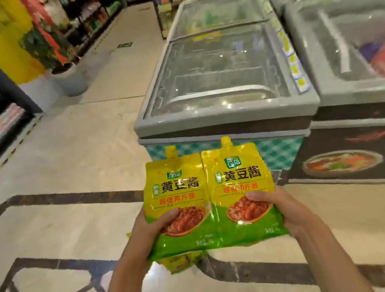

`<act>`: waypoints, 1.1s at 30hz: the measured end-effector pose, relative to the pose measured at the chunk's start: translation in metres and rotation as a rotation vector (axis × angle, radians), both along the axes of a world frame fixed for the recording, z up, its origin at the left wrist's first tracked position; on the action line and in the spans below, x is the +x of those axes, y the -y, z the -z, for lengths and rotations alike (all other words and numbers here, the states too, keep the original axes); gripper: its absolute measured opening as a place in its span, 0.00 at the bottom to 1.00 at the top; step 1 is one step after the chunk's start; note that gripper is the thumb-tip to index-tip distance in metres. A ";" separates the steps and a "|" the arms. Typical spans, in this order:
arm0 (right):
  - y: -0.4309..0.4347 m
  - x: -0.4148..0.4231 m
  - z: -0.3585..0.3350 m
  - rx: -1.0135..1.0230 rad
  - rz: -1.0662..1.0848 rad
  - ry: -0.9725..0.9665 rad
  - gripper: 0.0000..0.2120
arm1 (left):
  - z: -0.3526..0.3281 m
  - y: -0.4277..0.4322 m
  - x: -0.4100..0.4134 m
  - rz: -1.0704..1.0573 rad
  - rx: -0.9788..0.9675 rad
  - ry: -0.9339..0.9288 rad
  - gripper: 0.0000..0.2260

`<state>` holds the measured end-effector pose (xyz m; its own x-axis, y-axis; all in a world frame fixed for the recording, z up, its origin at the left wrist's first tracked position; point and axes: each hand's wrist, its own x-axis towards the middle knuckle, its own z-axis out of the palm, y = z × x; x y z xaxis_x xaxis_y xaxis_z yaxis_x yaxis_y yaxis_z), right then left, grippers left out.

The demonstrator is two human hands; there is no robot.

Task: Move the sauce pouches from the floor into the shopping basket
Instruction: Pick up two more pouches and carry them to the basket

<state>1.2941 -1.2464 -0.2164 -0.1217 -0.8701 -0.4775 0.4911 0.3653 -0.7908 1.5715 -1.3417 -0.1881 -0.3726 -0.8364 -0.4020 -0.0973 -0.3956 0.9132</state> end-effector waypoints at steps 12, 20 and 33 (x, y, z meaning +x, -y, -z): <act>-0.195 -0.226 -0.014 -0.052 0.552 0.021 0.47 | 0.002 -0.068 -0.322 0.541 0.035 -0.013 0.52; -0.304 -0.313 -0.013 -0.041 0.969 0.006 0.28 | 0.014 -0.122 -0.509 0.930 0.039 -0.003 0.50; -0.367 -0.472 -0.011 0.072 1.392 -0.008 0.39 | 0.031 -0.179 -0.802 1.356 0.174 -0.017 0.49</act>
<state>0.8217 -0.8792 -0.2056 -0.8596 -0.0067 -0.5109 0.4759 -0.3745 -0.7958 0.7697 -1.1623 -0.2192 -0.8577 0.2465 -0.4512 -0.4870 -0.1084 0.8666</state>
